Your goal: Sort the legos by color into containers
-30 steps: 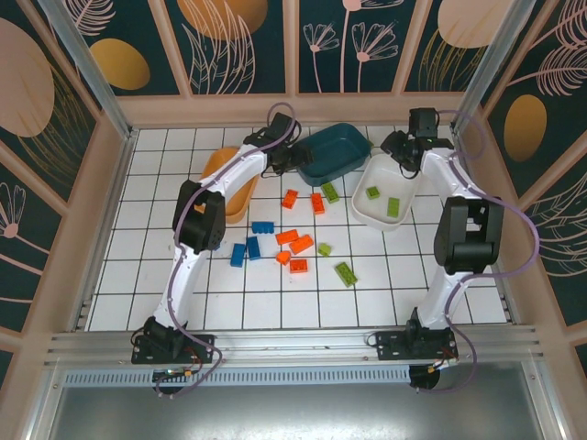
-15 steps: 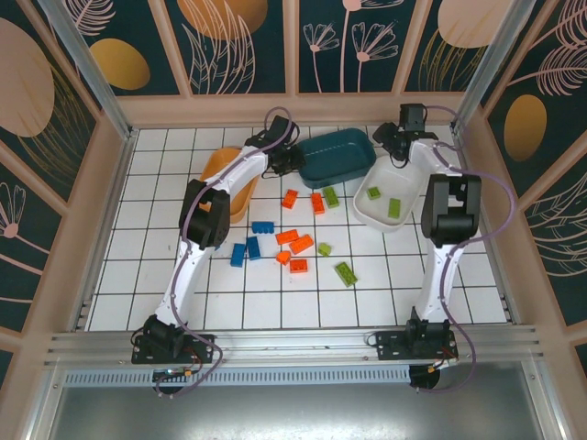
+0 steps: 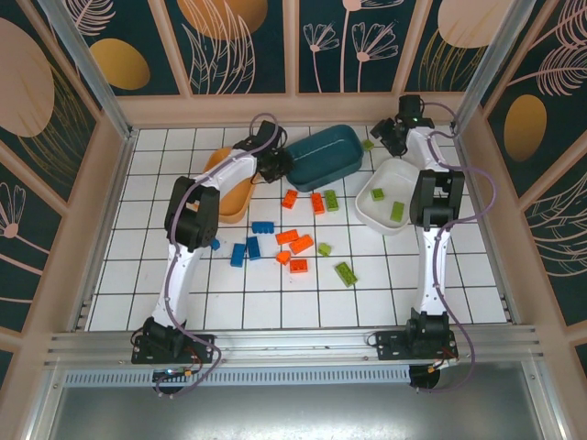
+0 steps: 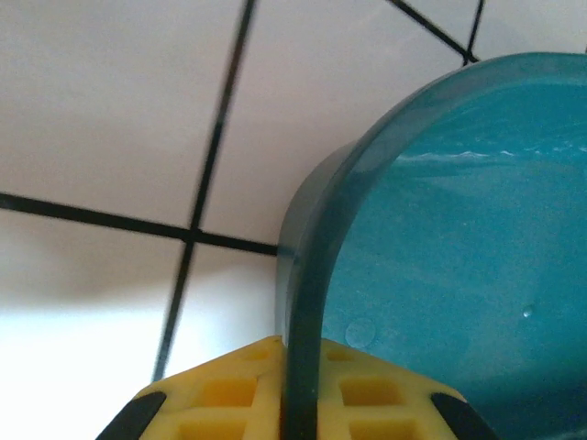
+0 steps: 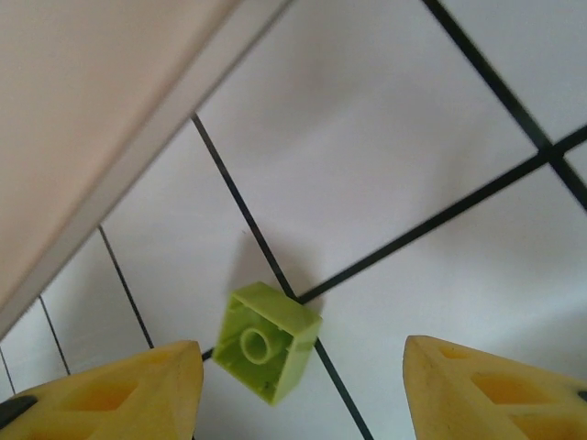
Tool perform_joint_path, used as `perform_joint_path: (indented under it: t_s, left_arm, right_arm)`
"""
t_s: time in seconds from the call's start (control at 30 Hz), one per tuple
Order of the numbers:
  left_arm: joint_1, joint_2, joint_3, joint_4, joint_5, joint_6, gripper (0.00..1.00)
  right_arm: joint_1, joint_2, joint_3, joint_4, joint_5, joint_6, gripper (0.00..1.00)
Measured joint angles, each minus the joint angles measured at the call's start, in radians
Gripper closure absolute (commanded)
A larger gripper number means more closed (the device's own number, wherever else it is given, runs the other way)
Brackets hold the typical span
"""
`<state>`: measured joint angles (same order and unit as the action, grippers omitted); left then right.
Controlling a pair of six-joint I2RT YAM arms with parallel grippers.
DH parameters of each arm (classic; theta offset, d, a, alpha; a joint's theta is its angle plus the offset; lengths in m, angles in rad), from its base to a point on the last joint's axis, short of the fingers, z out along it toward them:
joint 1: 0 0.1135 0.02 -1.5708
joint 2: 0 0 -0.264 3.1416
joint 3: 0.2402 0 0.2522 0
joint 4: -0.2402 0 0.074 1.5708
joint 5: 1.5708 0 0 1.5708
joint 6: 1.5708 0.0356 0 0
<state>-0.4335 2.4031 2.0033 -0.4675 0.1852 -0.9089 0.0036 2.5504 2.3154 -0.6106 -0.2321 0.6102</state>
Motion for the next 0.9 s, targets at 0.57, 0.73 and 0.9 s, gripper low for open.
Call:
perform_joint_path:
  t_s: [0.57,0.73,0.9]
  left_arm:
    - [0.051,-0.002,0.074,-0.039,0.014,-0.017,0.81]
    - [0.050,-0.002,0.087,-0.064,0.016,-0.017,0.81]
    - [0.050,-0.003,0.092,-0.074,0.016,-0.017,0.83]
  right_arm:
    - [0.008,0.064,0.040,0.105,-0.039,0.050,0.45]
    - [0.003,0.116,0.070,0.175,-0.091,0.078,0.49]
    - [-0.002,0.166,0.126,0.192,-0.130,0.104,0.51]
